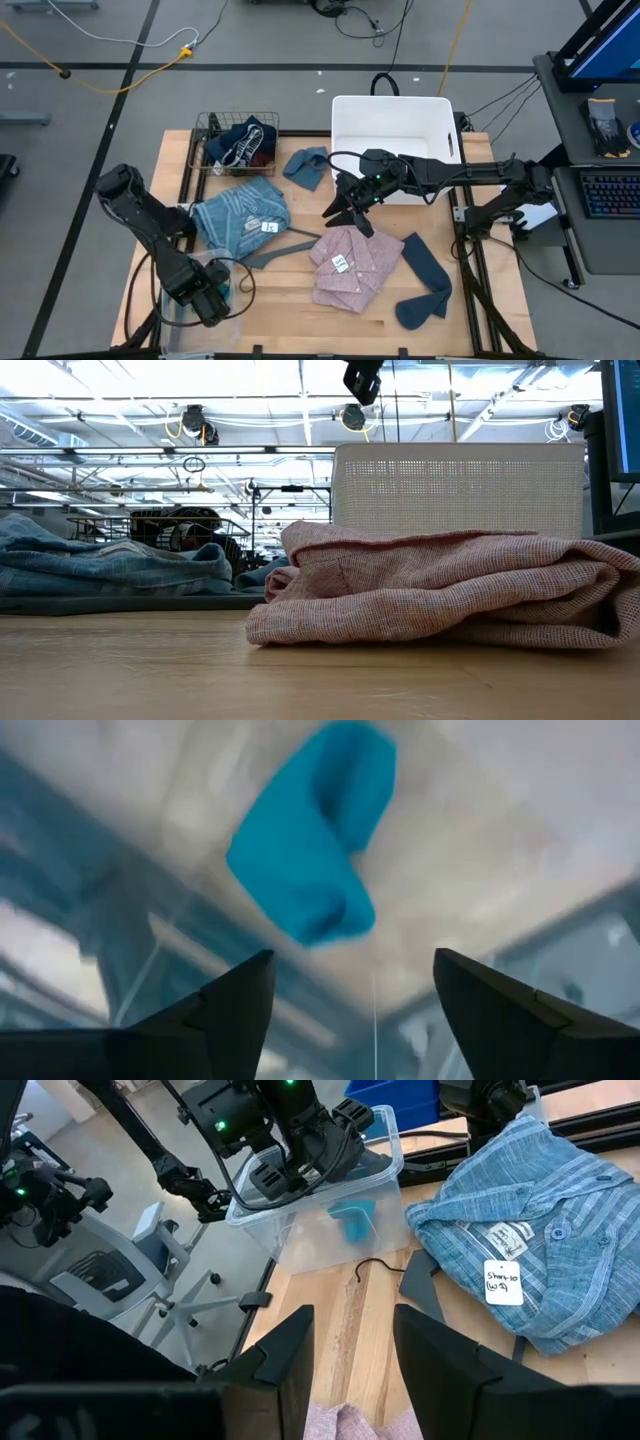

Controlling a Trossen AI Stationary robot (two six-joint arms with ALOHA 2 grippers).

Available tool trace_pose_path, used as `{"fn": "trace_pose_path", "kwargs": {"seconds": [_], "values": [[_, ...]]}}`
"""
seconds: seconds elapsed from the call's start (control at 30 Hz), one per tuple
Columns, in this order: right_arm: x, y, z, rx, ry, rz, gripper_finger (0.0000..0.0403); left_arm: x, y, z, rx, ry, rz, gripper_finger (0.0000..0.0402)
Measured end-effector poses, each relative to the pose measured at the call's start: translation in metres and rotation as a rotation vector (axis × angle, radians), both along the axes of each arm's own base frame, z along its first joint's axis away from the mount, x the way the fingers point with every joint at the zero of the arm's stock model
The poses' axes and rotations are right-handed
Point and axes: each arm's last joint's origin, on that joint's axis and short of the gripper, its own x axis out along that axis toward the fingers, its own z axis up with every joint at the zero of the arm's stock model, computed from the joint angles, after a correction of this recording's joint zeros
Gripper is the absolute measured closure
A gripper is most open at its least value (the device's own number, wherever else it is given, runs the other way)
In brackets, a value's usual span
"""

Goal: Pick & Place Cloths
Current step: Put the dark blue sock into the transparent bin

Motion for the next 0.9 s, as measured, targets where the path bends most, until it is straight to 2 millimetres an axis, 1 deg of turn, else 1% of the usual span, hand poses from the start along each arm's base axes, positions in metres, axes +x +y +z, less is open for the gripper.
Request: {"fn": "trace_pose_path", "kwargs": {"seconds": [0.07,0.13,0.23,0.33,0.47,0.53,0.63,0.77,0.9], "values": [[0.000,0.000,0.001,-0.001,-0.007,0.000,0.0273,-0.001,0.002,0.006,-0.035,0.017,0.009,0.0119],[0.001,0.001,0.001,-0.001,-0.014,0.002,0.0273,-0.003,0.004,0.018,-0.062,-0.005,0.022,0.0118],[0.001,0.004,0.001,-0.002,-0.017,0.012,0.0273,-0.005,0.009,0.041,-0.081,-0.093,0.062,0.0121],[0.001,0.012,0.001,0.000,-0.016,0.035,0.0273,-0.008,0.018,0.070,-0.059,-0.225,0.123,0.0140],[-0.001,0.027,0.000,-0.017,-0.005,0.089,0.0273,-0.010,0.032,0.108,0.041,-0.451,0.177,0.0181],[-0.008,0.034,0.000,-0.034,0.026,0.119,0.0273,-0.010,0.037,0.123,0.109,-0.571,0.163,0.0205],[-0.019,0.042,0.002,-0.047,0.074,0.151,0.0273,-0.007,0.047,0.141,0.214,-0.716,0.131,0.0244],[-0.037,0.052,0.005,-0.079,0.156,0.128,0.0273,0.005,0.060,0.153,0.310,-0.814,0.064,0.0294],[-0.060,0.063,0.006,-0.103,0.283,0.078,0.0273,0.022,0.072,0.156,0.355,-0.865,-0.043,0.0341]]}}
